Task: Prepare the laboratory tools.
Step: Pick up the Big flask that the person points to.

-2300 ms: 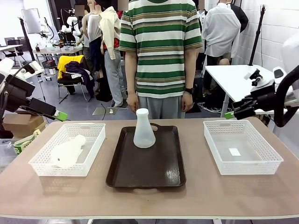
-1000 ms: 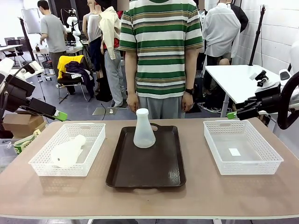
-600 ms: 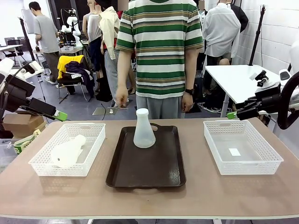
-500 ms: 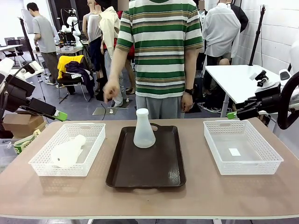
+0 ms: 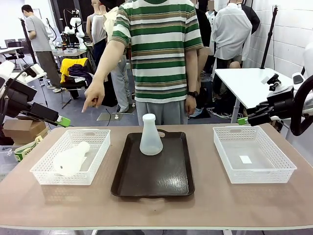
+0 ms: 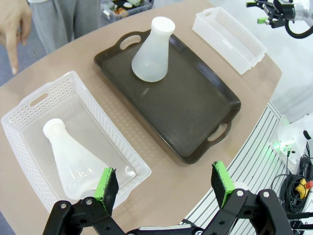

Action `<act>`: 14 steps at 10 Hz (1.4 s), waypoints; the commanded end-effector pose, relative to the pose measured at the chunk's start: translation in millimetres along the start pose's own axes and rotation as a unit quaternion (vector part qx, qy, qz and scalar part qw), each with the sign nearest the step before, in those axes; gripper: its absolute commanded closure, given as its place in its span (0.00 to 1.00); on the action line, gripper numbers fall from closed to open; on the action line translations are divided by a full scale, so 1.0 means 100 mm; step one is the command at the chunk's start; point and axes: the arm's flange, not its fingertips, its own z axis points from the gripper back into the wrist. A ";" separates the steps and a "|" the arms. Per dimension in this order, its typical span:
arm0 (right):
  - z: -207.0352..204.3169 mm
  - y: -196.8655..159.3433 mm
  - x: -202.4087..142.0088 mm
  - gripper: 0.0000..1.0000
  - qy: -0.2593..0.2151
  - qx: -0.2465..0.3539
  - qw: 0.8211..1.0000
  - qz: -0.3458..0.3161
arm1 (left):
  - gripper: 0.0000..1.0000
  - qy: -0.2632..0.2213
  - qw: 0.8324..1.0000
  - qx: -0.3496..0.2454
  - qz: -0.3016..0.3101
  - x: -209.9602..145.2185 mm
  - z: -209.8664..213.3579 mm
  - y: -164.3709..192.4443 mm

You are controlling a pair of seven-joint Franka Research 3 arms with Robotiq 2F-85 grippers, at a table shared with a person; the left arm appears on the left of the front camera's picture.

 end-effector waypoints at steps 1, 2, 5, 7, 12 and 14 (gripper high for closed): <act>0.00 0.00 -0.01 0.00 0.007 -0.001 1.000 -0.001 | 0.00 -0.004 1.000 -0.009 0.001 0.00 0.00 0.02; 0.00 0.00 -0.01 0.00 0.007 -0.001 1.000 -0.001 | 0.00 -0.004 1.000 -0.009 0.001 0.00 0.00 0.02; 0.00 0.00 -0.01 0.00 0.007 -0.001 1.000 -0.001 | 0.00 -0.004 1.000 -0.009 0.001 0.00 0.00 0.02; 0.00 0.00 -0.01 0.00 0.007 -0.001 1.000 -0.001 | 0.00 -0.004 1.000 -0.009 0.001 0.00 0.00 0.02; 0.00 0.00 -0.01 0.00 0.007 -0.001 1.000 -0.001 | 0.00 -0.004 1.000 -0.009 0.001 0.00 0.00 0.02; 0.00 0.00 -0.01 0.00 0.007 -0.001 1.000 -0.001 | 0.00 0.000 1.000 0.000 0.000 0.00 0.00 0.00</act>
